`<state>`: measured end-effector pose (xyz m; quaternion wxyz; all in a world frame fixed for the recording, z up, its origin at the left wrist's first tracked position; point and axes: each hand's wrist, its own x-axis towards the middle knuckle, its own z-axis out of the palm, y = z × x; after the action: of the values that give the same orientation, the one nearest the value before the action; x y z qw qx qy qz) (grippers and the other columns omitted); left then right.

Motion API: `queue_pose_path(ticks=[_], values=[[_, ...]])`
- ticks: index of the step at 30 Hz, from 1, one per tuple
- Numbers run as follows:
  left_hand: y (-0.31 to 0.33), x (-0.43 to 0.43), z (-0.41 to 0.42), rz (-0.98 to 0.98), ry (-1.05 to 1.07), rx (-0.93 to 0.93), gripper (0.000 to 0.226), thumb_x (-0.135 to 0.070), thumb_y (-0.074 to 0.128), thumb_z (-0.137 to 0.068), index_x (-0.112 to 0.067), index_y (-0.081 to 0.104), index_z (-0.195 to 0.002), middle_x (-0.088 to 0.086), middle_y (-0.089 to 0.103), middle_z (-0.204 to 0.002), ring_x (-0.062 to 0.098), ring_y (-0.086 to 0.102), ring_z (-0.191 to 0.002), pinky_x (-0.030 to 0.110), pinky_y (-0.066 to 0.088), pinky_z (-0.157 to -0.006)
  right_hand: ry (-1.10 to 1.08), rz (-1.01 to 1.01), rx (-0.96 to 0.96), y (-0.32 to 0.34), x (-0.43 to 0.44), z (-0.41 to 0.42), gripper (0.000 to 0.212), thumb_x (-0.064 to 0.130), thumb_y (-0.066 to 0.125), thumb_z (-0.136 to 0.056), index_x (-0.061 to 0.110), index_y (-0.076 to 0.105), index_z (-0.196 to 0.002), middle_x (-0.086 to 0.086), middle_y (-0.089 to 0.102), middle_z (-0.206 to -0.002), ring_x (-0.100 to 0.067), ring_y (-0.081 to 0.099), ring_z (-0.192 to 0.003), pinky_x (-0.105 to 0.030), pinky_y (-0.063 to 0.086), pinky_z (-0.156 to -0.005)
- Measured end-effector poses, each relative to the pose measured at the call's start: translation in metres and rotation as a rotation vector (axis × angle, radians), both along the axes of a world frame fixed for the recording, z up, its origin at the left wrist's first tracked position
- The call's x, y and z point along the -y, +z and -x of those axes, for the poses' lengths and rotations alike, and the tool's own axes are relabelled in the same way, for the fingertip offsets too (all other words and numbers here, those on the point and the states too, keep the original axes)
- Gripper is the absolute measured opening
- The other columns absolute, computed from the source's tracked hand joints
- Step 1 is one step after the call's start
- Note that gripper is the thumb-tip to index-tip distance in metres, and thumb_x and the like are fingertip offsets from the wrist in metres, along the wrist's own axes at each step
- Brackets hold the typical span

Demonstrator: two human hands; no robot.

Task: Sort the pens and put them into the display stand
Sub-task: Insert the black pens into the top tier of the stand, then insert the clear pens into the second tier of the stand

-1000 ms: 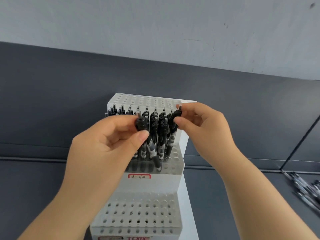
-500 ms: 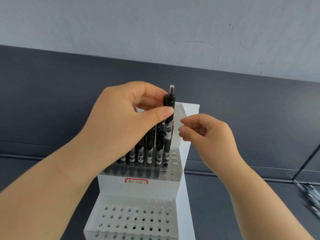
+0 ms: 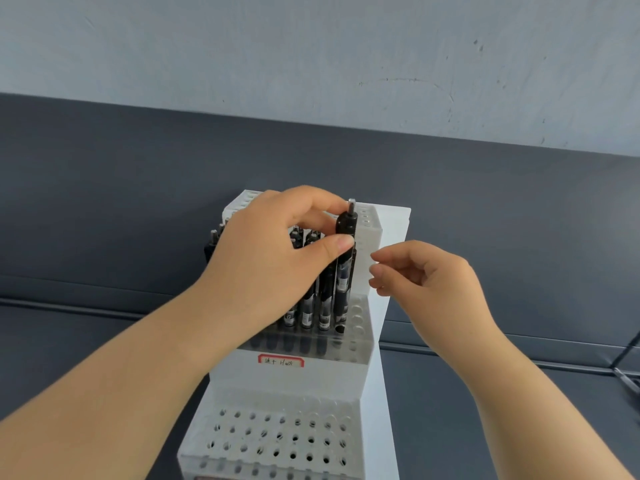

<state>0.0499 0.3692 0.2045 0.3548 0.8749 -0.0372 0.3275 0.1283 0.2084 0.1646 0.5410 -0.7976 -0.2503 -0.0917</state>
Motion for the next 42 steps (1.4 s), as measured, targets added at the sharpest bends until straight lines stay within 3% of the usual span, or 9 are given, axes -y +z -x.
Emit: queue_pose_path(ticks=[6,11,16,19,23,29,34,39,42], values=[[0.004,0.000,-0.003,-0.055,-0.016,-0.017,0.016,-0.037,0.065,-0.080,-0.049,0.055,-0.085,-0.043,0.057,-0.092,-0.017,0.052,-0.096,0.004,0.032,-0.081,-0.016,0.017,0.000,-0.001,0.001,0.003,0.017,0.017,0.068,-0.084,0.033,0.066,-0.079,0.010,0.071,-0.070,-0.002,0.067,-0.068,-0.015,0.054,-0.071],[0.004,-0.002,-0.005,-0.110,-0.004,-0.069,0.015,-0.040,0.066,-0.080,-0.045,0.057,-0.090,-0.031,0.064,-0.082,-0.020,0.050,-0.094,-0.011,0.023,-0.077,-0.031,0.022,-0.005,0.000,0.003,0.005,0.018,0.016,0.067,-0.085,0.033,0.066,-0.079,0.010,0.071,-0.069,-0.003,0.067,-0.067,-0.014,0.054,-0.069],[0.009,-0.005,-0.006,-0.267,0.015,-0.066,0.022,-0.042,0.064,-0.080,-0.044,0.054,-0.100,-0.030,0.061,-0.088,-0.007,0.044,-0.100,0.022,0.034,-0.090,-0.041,0.016,-0.012,0.000,0.003,0.008,0.017,0.014,0.067,-0.085,0.030,0.067,-0.079,0.006,0.071,-0.069,-0.005,0.066,-0.063,-0.013,0.053,-0.066],[0.010,-0.007,-0.007,-0.304,0.033,0.016,0.025,-0.040,0.065,-0.080,-0.040,0.059,-0.104,-0.031,0.059,-0.089,-0.002,0.046,-0.101,0.029,0.036,-0.094,-0.039,0.033,-0.007,0.000,0.002,0.010,0.016,0.016,0.067,-0.085,0.031,0.066,-0.079,0.006,0.070,-0.068,-0.006,0.065,-0.060,-0.012,0.051,-0.063],[0.005,-0.010,-0.009,-0.417,0.044,0.163,0.015,-0.036,0.068,-0.082,-0.029,0.068,-0.095,-0.023,0.061,-0.085,0.009,0.052,-0.098,0.030,0.041,-0.087,-0.035,0.037,0.004,-0.001,-0.001,0.015,0.017,0.016,0.067,-0.085,0.032,0.066,-0.078,0.007,0.069,-0.067,-0.005,0.064,-0.061,-0.013,0.052,-0.062],[-0.021,-0.010,0.002,-0.727,-0.175,0.409,0.009,-0.002,0.062,-0.083,-0.006,0.070,-0.085,0.006,0.063,-0.080,0.026,0.056,-0.075,0.037,0.048,-0.065,-0.102,0.134,0.112,-0.014,-0.003,0.029,0.013,0.018,0.067,-0.084,0.030,0.068,-0.084,0.016,0.067,-0.071,0.000,0.062,-0.071,-0.009,0.048,-0.065],[-0.056,-0.005,0.011,-0.701,-0.287,0.284,0.012,-0.001,0.059,-0.083,-0.004,0.068,-0.090,0.007,0.061,-0.082,0.026,0.058,-0.073,0.038,0.051,-0.057,-0.225,0.246,0.253,-0.042,0.001,0.048,0.015,0.024,0.060,-0.082,0.020,0.071,-0.093,0.014,0.065,-0.083,0.000,0.059,-0.083,-0.009,0.047,-0.069],[-0.097,-0.006,0.019,-0.591,-0.323,0.129,0.023,-0.018,0.053,-0.087,-0.008,0.067,-0.101,0.004,0.063,-0.089,0.025,0.062,-0.080,0.038,0.053,-0.056,-0.349,0.342,0.209,-0.081,0.014,0.075,0.016,0.022,0.066,-0.084,0.023,0.069,-0.099,0.023,0.058,-0.091,0.002,0.054,-0.090,-0.015,0.047,-0.074],[-0.119,-0.001,0.025,-0.594,-0.303,0.062,0.028,-0.024,0.049,-0.086,-0.009,0.067,-0.102,0.003,0.064,-0.092,0.025,0.063,-0.083,0.038,0.053,-0.057,-0.394,0.396,0.149,-0.098,0.028,0.091,0.017,0.025,0.066,-0.084,0.027,0.067,-0.101,0.030,0.053,-0.092,0.010,0.052,-0.086,-0.010,0.040,-0.073]])
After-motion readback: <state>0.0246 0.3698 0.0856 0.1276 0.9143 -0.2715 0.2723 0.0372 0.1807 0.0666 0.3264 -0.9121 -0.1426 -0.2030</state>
